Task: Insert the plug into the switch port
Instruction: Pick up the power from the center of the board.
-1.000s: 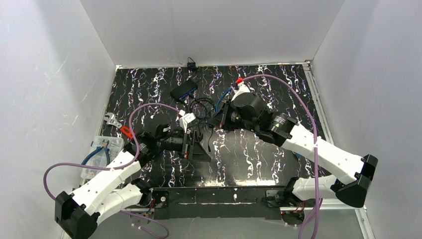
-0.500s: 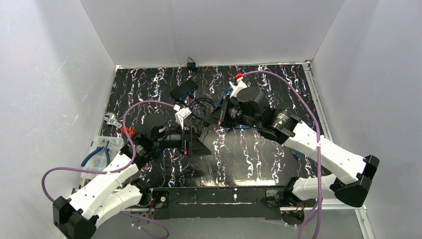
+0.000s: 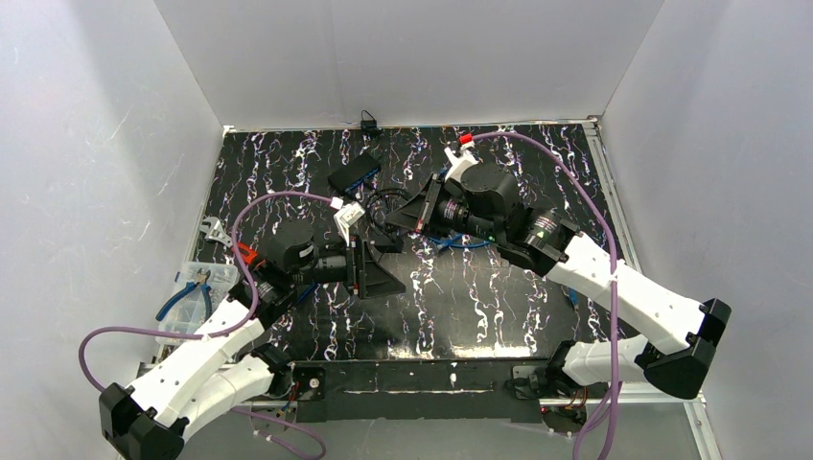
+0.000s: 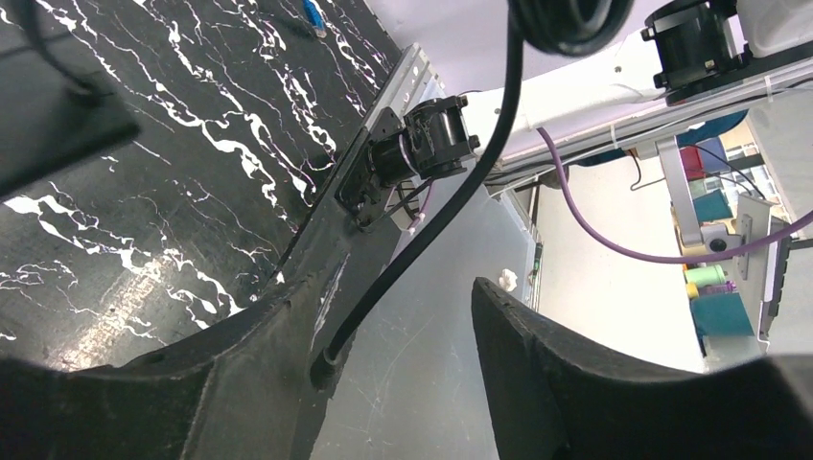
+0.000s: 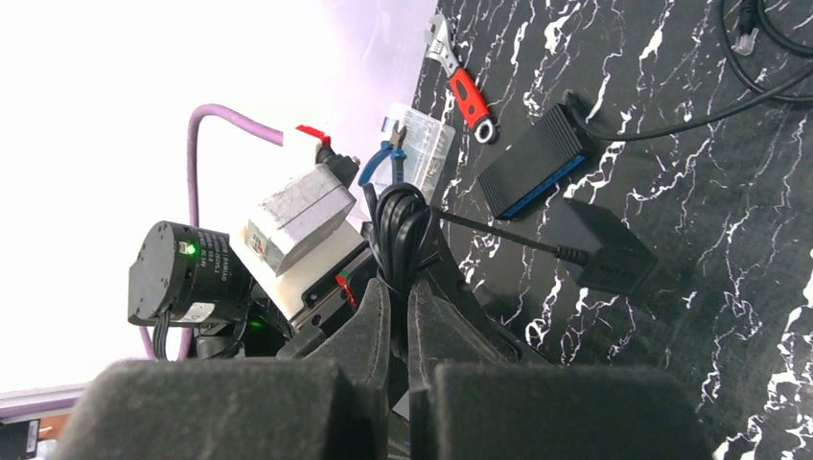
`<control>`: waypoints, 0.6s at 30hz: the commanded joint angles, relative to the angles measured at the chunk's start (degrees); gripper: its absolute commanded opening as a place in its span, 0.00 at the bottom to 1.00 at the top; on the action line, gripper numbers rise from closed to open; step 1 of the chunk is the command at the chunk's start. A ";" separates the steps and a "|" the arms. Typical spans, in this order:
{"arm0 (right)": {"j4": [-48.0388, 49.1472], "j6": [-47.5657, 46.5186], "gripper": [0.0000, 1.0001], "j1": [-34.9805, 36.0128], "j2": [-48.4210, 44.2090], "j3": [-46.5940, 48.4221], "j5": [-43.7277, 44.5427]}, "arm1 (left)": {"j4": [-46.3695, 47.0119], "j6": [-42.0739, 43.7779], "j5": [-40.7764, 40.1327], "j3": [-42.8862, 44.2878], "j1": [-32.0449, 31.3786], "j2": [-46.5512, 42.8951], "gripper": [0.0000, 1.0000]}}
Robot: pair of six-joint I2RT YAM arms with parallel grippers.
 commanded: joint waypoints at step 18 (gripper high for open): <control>8.31 3.45 0.01 -0.33 -5.39 -2.76 4.41 | 1.70 -0.30 2.10 -1.08 -0.34 -1.61 0.40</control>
